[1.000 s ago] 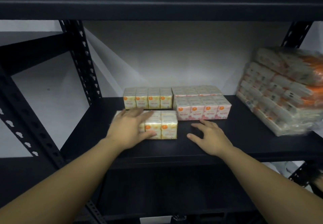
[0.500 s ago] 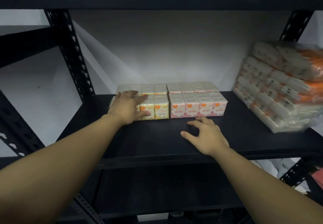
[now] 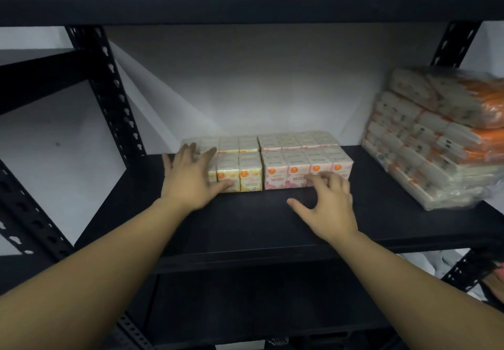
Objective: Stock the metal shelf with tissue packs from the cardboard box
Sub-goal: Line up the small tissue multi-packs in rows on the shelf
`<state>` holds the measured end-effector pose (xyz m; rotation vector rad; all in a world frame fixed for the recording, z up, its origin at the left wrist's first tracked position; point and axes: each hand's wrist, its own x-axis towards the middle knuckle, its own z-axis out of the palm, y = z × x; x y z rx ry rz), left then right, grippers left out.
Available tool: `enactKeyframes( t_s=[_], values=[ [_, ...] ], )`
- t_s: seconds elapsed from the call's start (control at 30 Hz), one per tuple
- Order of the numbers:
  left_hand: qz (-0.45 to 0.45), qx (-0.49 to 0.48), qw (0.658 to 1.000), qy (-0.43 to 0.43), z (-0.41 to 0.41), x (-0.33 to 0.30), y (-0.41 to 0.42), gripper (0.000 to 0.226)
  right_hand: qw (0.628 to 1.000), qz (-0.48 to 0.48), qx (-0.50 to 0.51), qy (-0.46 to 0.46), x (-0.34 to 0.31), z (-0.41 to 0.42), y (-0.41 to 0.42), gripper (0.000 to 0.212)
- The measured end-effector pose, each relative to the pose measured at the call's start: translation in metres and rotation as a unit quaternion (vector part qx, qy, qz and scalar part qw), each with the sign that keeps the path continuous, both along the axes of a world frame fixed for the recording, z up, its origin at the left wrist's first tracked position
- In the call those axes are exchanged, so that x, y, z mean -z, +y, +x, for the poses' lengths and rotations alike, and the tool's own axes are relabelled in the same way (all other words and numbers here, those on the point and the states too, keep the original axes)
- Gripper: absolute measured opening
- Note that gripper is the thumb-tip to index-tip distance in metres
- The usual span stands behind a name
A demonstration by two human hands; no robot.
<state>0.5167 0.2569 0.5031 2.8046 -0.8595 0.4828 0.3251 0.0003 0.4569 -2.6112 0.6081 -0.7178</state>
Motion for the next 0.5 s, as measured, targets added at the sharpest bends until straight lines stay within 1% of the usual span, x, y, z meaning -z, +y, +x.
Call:
enactKeyframes(
  t_s=[0.03,0.1,0.23,0.37,0.5],
  values=[
    [-0.022,-0.014,1.000,-0.003,-0.003,0.004,0.004,0.098,0.999,-0.013,0.022,-0.023,-0.001,0.002,-0.002,0.070],
    [-0.044,-0.023,0.999,0.000,-0.006,0.012,0.010,0.090,0.998,-0.030,0.049,-0.029,0.000,0.008,-0.008,0.074],
    [-0.042,-0.001,0.999,0.010,0.000,0.023,0.013,0.076,0.997,-0.071,0.030,0.003,0.002,0.027,-0.022,0.074],
    [-0.030,-0.013,0.999,-0.003,0.007,0.027,0.008,0.079,0.995,-0.094,0.001,0.031,0.003,0.044,-0.028,0.070],
    [-0.043,-0.027,0.998,-0.026,0.011,0.031,-0.001,0.079,0.992,-0.123,0.015,0.037,0.002,0.053,-0.032,0.067]
  ],
)
